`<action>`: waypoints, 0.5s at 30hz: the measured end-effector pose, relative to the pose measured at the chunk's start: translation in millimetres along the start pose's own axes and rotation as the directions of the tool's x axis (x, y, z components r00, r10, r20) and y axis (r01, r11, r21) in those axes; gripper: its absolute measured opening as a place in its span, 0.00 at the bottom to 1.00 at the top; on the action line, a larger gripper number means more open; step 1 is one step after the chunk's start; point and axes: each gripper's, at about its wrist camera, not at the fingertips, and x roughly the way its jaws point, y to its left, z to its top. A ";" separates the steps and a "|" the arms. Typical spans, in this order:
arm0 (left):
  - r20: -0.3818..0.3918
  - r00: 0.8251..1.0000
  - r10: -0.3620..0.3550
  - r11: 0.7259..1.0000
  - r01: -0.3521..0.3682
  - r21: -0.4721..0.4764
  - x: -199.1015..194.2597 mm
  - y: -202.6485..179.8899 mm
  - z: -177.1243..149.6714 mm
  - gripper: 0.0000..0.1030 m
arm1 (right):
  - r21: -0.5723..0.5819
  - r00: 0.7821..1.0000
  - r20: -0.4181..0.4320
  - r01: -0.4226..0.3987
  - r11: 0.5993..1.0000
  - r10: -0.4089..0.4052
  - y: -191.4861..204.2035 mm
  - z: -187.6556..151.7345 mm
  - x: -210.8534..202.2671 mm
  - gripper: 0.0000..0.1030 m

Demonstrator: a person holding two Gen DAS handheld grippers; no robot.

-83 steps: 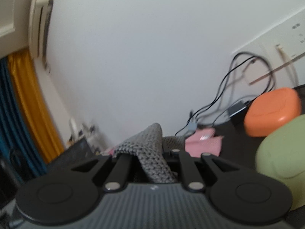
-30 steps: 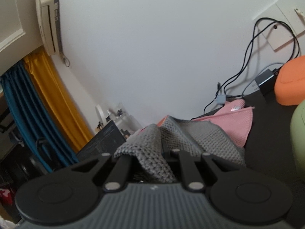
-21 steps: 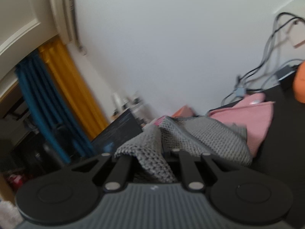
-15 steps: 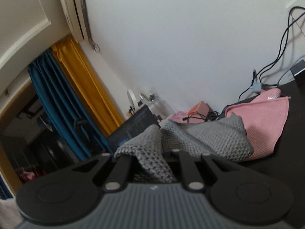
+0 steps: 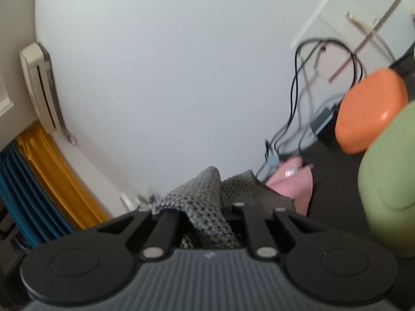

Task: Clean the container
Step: 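Wipe the cup outside with the towel in the right tool while the left tool holds it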

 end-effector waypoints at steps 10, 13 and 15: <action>-0.007 1.000 0.016 1.000 -0.016 0.008 17.7 7.6 -10.0 0.32 | -0.113 0.990 -0.137 -0.050 0.992 0.034 17.6 -14.9 14.2 0.10; -0.015 1.000 0.016 1.000 -0.016 0.004 22.7 11.5 -12.9 0.32 | -0.127 0.989 -0.145 -0.058 0.990 0.039 20.5 -17.5 15.5 0.10; -0.026 0.999 0.024 1.000 -0.024 0.005 26.8 13.3 -14.7 0.33 | -0.126 0.987 -0.151 -0.065 0.990 0.046 21.1 -18.2 17.8 0.10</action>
